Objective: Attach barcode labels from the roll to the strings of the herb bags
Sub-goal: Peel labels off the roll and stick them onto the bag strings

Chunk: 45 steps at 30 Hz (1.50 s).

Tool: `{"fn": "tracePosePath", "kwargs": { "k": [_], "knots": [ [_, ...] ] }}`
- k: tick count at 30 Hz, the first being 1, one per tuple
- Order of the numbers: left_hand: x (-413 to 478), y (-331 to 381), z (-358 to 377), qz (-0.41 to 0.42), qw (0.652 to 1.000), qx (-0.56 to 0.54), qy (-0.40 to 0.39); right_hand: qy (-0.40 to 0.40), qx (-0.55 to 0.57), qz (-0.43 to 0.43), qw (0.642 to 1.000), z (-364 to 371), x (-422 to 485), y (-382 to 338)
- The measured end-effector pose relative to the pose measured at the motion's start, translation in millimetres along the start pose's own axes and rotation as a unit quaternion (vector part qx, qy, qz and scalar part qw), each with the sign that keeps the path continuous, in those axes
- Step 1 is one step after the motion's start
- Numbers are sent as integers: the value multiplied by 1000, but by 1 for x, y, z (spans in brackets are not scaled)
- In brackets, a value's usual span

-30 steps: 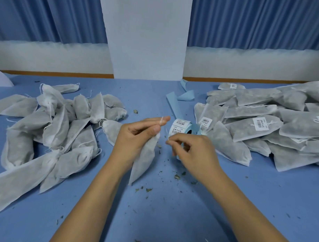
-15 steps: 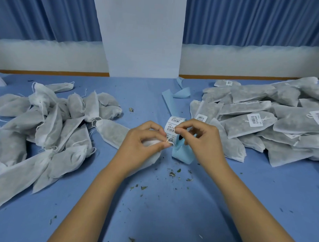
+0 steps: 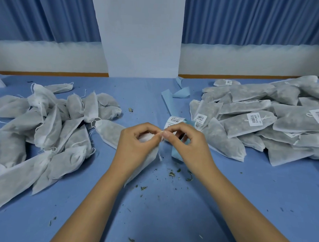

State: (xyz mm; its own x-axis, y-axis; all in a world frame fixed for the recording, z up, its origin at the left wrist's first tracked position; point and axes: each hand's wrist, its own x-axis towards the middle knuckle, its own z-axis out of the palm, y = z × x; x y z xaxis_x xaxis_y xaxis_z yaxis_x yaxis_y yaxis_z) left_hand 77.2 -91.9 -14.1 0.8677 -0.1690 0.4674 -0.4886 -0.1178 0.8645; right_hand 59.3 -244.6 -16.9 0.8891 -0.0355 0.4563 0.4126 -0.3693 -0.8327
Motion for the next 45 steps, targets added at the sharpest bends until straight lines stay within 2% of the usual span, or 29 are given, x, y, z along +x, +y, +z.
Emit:
{"fn": "tracePosePath", "kwargs": {
  "k": [8,11,13,16,19,25,30,39,45],
  "knots": [
    [3,1,0,-59,996,-63,3,-9,-33,-55,998,-6,2,-5],
    [3,4,1,-102,988,-102,-58,43,-141,-109,983,-2,1,-3],
    [2,5,4,-113,986,-109,-57,36,-176,-116,977,0,2,0],
    [2,3,8,-112,989,-91,15,25,-118,-71,990,-2,2,2],
    [2,3,8,-115,989,-86,39,46,-54,-62,996,-4,0,-2],
    [2,5,8,-116,989,-92,13,48,-74,-100,991,-2,-2,-5],
    [3,5,5,-109,991,-71,3,37,22,19,999,-2,0,-3],
    [3,3,6,-90,994,-57,-19,-3,156,71,985,-12,7,0],
    [2,1,6,-91,994,-58,-21,5,214,80,974,-14,7,-1]
  ]
}}
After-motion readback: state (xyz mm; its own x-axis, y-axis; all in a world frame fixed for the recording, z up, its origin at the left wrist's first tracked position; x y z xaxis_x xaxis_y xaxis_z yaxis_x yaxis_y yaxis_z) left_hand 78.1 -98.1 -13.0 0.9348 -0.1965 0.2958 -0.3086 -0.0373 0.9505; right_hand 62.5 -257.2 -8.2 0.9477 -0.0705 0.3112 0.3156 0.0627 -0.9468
